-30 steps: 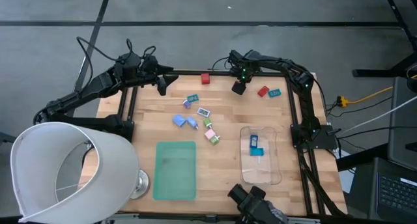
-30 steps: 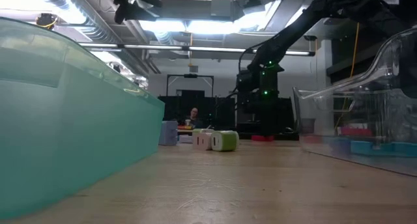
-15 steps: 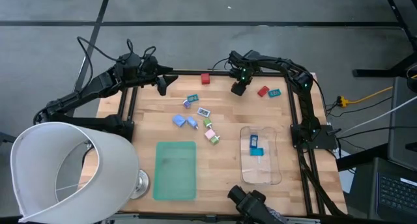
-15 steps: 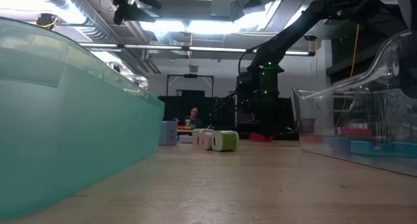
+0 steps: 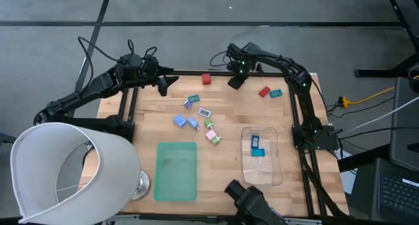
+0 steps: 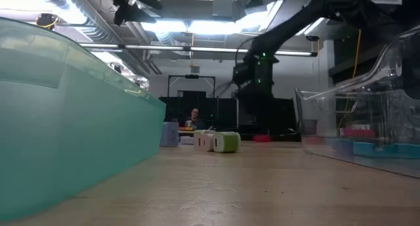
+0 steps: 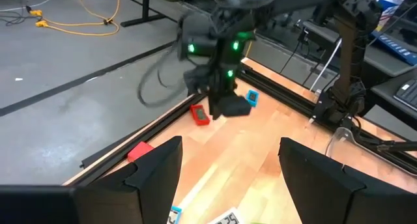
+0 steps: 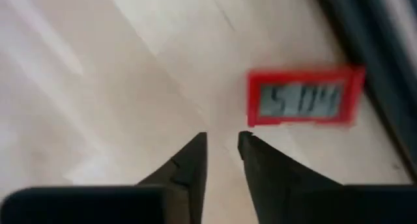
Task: Pick & Place Office items
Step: Put the left red digital clock into the transparent bin
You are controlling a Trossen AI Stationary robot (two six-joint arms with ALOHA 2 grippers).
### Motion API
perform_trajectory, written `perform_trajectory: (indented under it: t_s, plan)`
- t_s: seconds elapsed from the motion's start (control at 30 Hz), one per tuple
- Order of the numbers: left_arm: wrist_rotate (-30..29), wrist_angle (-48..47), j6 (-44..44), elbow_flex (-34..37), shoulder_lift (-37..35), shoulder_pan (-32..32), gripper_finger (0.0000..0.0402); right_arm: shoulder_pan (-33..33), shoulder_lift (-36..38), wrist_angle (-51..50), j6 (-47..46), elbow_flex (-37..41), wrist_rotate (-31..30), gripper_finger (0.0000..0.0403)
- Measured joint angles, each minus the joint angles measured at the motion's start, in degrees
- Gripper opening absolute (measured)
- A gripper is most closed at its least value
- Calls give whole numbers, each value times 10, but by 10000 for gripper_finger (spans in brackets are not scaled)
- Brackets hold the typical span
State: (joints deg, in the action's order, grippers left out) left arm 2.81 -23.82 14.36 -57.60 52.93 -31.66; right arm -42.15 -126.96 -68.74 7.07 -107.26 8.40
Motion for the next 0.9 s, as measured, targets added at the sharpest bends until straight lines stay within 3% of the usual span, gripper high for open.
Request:
perform_trajectory:
  t_s: [0.17,0.33,0.53,0.8,0.9]
  plan:
    - [-3,0,-15,0,0,0,251,8,2,-49,-20,-79,34,31]
    - [-3,0,-20,0,0,0,251,17,3,-76,-19,-124,31,38]
    - [-4,0,-23,0,0,0,251,23,3,-91,20,-104,-30,120]
    - [-3,0,-22,0,0,0,251,-16,10,-129,-134,30,-97,279]
    - [-3,0,-22,0,0,0,251,-30,29,-109,-211,107,-60,313]
